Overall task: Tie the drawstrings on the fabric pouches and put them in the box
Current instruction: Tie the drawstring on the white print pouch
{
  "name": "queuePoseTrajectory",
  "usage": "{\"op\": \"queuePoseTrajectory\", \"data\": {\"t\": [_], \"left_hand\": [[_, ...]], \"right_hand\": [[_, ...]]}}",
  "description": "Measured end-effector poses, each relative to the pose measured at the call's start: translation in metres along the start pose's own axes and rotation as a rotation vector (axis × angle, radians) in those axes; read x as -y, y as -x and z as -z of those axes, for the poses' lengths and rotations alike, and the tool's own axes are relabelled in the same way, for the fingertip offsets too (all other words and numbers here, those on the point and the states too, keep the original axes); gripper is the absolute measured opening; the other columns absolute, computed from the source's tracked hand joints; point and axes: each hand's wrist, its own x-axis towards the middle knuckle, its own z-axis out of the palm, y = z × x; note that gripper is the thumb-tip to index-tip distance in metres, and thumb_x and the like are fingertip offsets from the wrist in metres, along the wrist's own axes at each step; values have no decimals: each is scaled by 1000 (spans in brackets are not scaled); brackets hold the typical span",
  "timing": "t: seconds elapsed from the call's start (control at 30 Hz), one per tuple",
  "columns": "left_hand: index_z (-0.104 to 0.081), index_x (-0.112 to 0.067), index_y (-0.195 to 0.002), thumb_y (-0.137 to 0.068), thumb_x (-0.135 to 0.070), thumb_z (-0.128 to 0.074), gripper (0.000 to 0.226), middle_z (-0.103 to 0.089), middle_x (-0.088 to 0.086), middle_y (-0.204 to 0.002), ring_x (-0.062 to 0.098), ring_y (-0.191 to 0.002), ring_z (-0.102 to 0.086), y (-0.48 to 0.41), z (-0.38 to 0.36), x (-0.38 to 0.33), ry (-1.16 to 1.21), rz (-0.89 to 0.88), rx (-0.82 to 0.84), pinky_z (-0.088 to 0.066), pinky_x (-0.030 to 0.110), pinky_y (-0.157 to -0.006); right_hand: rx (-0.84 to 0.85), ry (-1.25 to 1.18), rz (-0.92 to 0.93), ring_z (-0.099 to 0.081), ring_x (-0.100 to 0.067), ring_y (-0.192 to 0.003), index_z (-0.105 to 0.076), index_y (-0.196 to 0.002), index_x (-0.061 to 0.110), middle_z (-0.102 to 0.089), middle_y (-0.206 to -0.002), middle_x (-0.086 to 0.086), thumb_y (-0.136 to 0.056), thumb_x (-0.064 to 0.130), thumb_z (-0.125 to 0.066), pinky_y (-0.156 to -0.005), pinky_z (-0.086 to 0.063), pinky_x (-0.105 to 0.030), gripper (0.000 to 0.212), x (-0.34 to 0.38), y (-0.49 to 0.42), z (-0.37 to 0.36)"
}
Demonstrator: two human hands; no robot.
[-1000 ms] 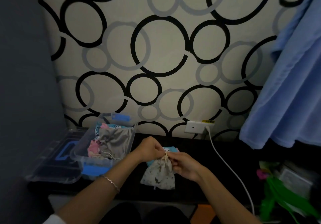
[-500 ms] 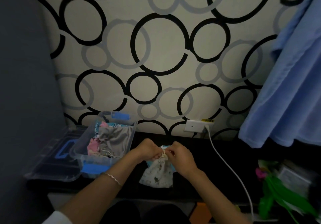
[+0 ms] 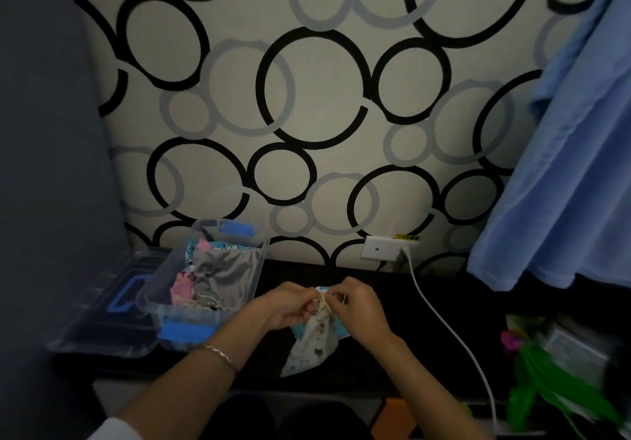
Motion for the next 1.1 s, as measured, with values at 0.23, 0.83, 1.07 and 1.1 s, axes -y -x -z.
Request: {"op": "queuePoseTrajectory", "data": {"t": [0.23, 0.83, 1.07, 1.1], "left_hand": [[-70, -5, -103, -85, -16, -70, 21, -60, 1, -68, 6, -60, -52, 0, 2, -2, -82, -38, 14, -46, 18, -60], [-71, -17, -98, -86, -41, -67, 28, -66, -1, -94, 8, -83, -60, -1, 12, -8, -702, -313, 21, -52, 27, -73], [-59, -19, -64, -87, -15, -68, 24, -47, -7, -59, 4, -56, -42, 8, 14, -19, -716, -566, 12, -33, 17, -55], [-63, -17, -71, -88, -15, -67, 17, -51, -6, -62, 5, -58, -46, 10, 17, -27, -641, -580, 15, -36, 18, -56]], "right_hand": [[105, -211, -85, -58, -4, -66, -79, -89, 15, -62, -73, 5, -85, 27, -74, -61, -44, -15, 13, -3, -5, 4], [344, -227, -193, -52, -11, -72, -54, -71, 15, -55, -76, -1, -93, 15, -55, -66, -42, -25, 22, -1, -17, 34], [354, -551, -166, -63, -17, -89, -59, -89, 20, -64, -89, 1, -89, 20, -62, -80, -49, -30, 3, 13, -28, 54], [368, -561, -155, -65, -17, -98, -59, -105, 21, -68, -101, 0, -87, 20, -67, -82, -51, -29, 20, 14, -32, 56]]}}
